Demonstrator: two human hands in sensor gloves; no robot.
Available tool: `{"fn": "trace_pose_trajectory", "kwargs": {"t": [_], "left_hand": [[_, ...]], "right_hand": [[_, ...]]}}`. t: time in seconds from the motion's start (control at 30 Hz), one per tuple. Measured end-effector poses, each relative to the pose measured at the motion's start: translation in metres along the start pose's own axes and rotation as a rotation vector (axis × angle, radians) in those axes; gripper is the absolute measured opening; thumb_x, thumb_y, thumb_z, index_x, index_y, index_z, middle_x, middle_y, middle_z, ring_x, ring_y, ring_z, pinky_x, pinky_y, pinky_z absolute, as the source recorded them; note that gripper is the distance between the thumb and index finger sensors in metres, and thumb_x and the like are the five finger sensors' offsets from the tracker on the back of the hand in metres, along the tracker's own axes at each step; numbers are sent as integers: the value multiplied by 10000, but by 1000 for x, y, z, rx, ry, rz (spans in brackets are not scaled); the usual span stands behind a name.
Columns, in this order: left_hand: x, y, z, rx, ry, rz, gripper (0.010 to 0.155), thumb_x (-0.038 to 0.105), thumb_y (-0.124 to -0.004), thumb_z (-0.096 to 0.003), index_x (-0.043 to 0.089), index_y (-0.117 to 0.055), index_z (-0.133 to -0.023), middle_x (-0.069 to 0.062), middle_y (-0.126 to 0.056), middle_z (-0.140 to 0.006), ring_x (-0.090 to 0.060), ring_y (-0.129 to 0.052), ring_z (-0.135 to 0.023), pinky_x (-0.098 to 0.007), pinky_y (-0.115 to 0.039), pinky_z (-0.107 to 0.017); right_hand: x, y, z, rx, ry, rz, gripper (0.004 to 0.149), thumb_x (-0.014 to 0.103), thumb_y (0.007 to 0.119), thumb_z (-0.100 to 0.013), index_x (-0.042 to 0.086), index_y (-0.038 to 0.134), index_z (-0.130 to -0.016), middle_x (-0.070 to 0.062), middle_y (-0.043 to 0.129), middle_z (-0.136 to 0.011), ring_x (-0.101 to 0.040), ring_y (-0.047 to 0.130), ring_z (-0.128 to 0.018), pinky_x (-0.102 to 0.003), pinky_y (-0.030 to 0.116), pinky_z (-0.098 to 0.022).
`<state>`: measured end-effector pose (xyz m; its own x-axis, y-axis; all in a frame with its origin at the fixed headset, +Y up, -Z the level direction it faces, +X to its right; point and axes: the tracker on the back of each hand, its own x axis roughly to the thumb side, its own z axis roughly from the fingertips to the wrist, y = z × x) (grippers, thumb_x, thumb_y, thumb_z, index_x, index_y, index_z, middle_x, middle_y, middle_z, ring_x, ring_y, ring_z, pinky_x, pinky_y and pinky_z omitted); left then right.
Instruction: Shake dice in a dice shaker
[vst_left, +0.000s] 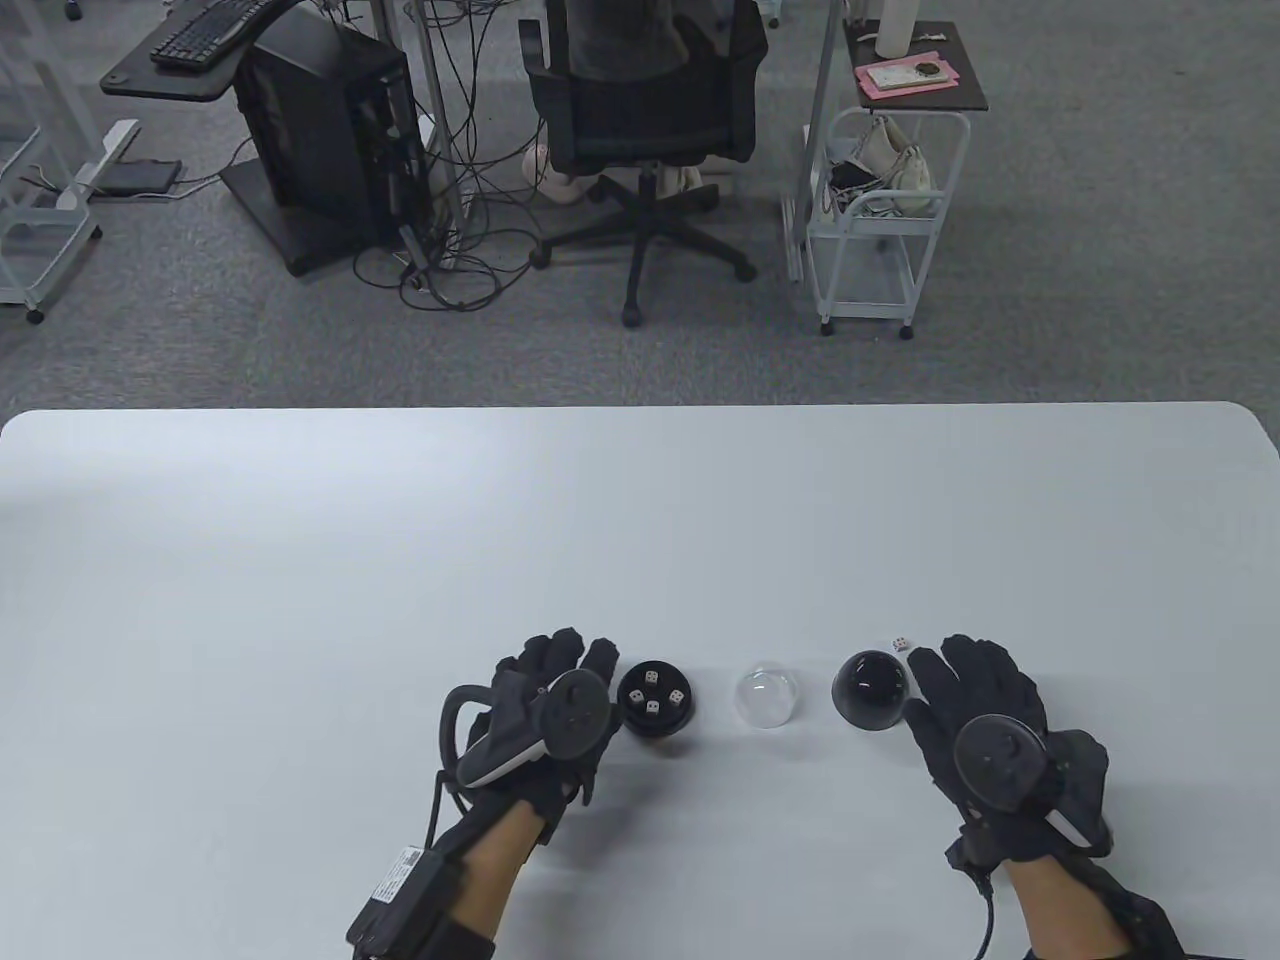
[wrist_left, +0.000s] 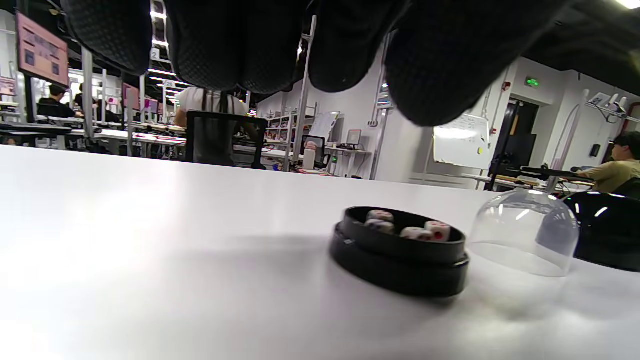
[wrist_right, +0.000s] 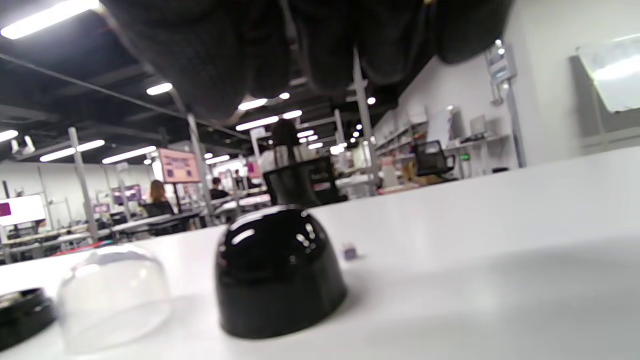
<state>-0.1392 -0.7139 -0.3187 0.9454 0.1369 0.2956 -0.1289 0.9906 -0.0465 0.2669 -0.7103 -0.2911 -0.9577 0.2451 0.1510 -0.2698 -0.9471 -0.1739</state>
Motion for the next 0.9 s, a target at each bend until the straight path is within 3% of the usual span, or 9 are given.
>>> {"fn": "trace_pose_trajectory", "kwargs": {"t": [0.2, 0.43, 0.57, 0.67, 0.8, 0.9], "left_hand": [[-43, -5, 31, 1, 64, 53, 688, 538, -755, -523, 256, -510, -1101, -206, -517, -1134, -492, -545, -1031, -690, -550, -672], [-70, -7, 41, 31, 135, 233, 696, 541, -749, -527, 243, -502, -1105, -227, -491, -1135, -513, -520, -1024, -694, -543, -668], [-72, -8, 43, 11, 140, 236, 698, 546, -746, -529, 242, -500, -1107, -230, -490, -1135, -518, -521, -1021, -693, -545, -667], [-76, -11, 43, -31, 152, 248, 694, 546, -746, -529, 240, -510, -1106, -235, -496, -1132, -520, -527, -1018, -691, -550, -665], [-80, -14, 43, -65, 182, 254, 694, 545, -744, -530, 237, -507, -1106, -241, -488, -1132, -526, -518, -1016, -692, -545, -665], [-81, -15, 44, -68, 192, 256, 692, 544, -745, -530, 237, -512, -1105, -242, -487, -1132, -527, -517, -1015, -691, -545, -665]], "right_hand": [[-6, 8, -25, 47, 58, 81, 462, 307, 797, -583, 256, 703, -1032, -193, 666, -1056, -465, 702, -942, -635, 657, -671], [-27, 32, -76, 279, 84, 93, 459, 270, 817, -573, 280, 716, -1020, -135, 760, -1001, -408, 791, -887, -604, 708, -651], [-32, 41, -96, 387, 96, 123, 489, 246, 821, -572, 312, 682, -1037, -115, 730, -1038, -408, 760, -917, -614, 687, -667], [-36, 51, -105, 537, 127, 96, 529, 218, 815, -581, 351, 633, -1059, -121, 657, -1092, -422, 688, -967, -639, 641, -692], [-42, 62, -107, 573, 133, 71, 542, 224, 829, -573, 378, 630, -1054, -108, 652, -1095, -419, 691, -960, -644, 635, -695], [-44, 67, -108, 528, 102, 87, 491, 238, 859, -554, 345, 714, -1011, -92, 677, -1068, -399, 735, -902, -625, 668, -674]]}}
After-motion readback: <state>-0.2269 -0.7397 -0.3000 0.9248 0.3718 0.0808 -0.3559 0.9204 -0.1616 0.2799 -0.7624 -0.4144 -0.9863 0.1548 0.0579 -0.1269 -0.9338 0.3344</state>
